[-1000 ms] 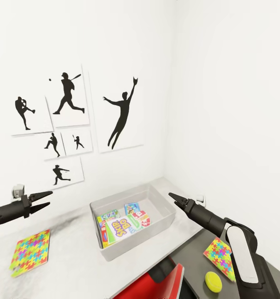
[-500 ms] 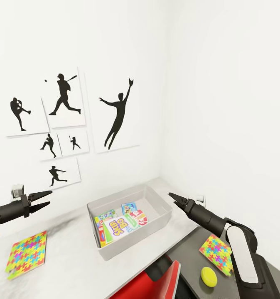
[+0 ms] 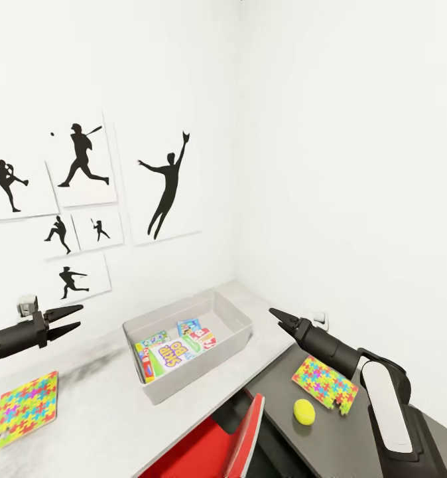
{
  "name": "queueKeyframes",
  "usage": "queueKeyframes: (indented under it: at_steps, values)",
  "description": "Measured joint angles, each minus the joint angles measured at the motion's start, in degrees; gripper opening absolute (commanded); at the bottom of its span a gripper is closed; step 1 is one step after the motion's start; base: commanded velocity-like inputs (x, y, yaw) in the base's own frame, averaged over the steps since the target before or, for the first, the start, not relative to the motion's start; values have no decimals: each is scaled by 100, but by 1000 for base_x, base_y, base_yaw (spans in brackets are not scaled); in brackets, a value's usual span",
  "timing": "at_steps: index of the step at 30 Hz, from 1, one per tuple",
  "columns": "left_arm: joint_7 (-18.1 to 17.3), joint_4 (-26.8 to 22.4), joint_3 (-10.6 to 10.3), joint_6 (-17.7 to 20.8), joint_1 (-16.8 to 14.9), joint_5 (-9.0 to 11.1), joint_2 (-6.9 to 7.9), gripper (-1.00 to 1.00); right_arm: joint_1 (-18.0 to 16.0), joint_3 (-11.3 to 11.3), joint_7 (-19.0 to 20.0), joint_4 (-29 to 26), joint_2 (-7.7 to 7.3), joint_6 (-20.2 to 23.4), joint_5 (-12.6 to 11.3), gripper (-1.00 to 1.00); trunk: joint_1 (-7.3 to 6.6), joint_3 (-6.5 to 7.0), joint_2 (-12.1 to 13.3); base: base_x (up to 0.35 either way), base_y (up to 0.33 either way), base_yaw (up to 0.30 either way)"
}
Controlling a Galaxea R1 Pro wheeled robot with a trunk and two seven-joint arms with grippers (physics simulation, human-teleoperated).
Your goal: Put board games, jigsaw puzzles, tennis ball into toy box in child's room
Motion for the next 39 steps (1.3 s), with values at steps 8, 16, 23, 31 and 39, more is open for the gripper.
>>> queueKeyframes:
  at_steps: [8, 16, 23, 31, 39]
  values:
    - [-218, 193, -192, -197, -193, -202, 57, 100, -3, 46, -154, 166, 41, -124, 189, 100, -1, 2, 1, -3, 0, -4]
    - [43, -64, 55, -84, 67, 55, -102, 100, 0, -63, 40, 90, -117, -10, 76, 100, -1, 2, 0, 0, 0, 0]
    - [142, -229, 55, -79, 148, 160, -105, 100, 0, -71, 55, 88, -130, -6, 71, 100, -1, 2, 0, 0, 0, -12]
    - [143, -228, 58, -79, 148, 160, -106, 100, 1, -74, 63, 87, -130, -5, 74, 100, -1, 22, 0, 0, 0, -203]
    - [143, -229, 60, -79, 145, 160, -106, 100, 1, -74, 73, 86, -130, -2, 75, 100, -1, 48, 0, 0, 0, -265]
